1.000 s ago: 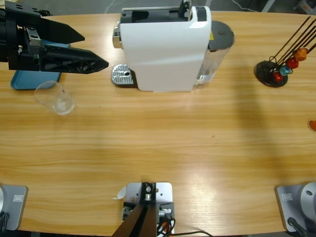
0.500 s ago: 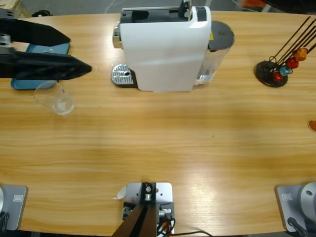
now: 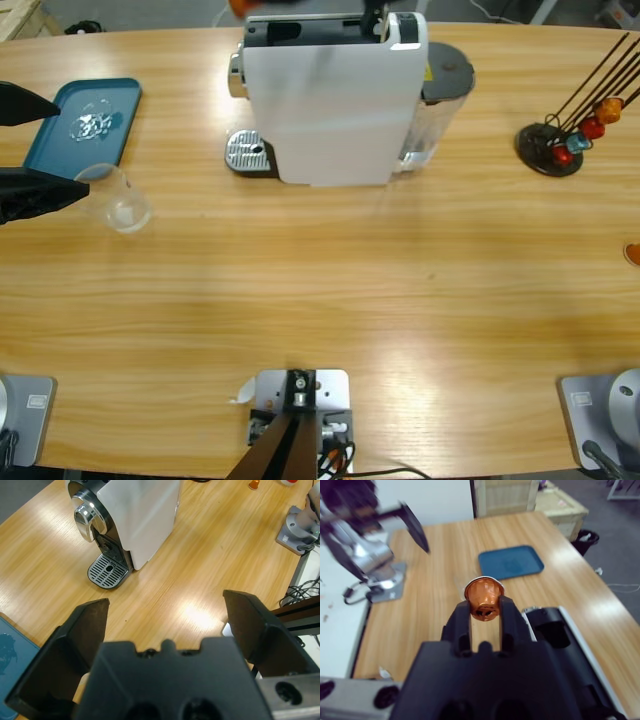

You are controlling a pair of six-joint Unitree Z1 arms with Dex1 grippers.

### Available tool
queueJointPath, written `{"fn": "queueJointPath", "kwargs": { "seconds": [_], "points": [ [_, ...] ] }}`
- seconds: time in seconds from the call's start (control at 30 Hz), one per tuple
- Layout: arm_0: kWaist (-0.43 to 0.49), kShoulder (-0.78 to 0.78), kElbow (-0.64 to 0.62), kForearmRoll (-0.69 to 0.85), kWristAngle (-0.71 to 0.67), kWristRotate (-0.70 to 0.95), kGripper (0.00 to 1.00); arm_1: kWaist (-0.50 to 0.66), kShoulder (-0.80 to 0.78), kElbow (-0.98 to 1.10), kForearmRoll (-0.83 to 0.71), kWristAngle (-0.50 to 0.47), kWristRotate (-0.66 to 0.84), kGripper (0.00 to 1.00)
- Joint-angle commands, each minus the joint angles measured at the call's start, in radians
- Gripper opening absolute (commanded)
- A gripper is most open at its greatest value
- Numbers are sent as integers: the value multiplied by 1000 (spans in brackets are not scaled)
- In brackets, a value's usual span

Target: Pour coffee

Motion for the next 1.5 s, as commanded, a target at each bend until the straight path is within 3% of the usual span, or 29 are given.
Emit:
{"fn": "queueJointPath", "kwargs": {
  "seconds": [0.03,0.7,0.93,1.2,1.5],
  "points": [
    [-2,-5,35,14,12,11,1000,-4,161,-67,-18,-70,-38,108],
    [-2,5,46,0,12,9,1000,-38,82,-51,-38,-171,-47,108],
    [-2,10,57,-11,12,9,1000,13,39,-29,-34,-180,-23,108],
    [-2,-15,65,-11,19,9,1000,76,15,18,-14,-333,-9,108],
    [-2,-23,64,-11,20,9,1000,80,52,128,-150,-327,17,108]
  ]
}}
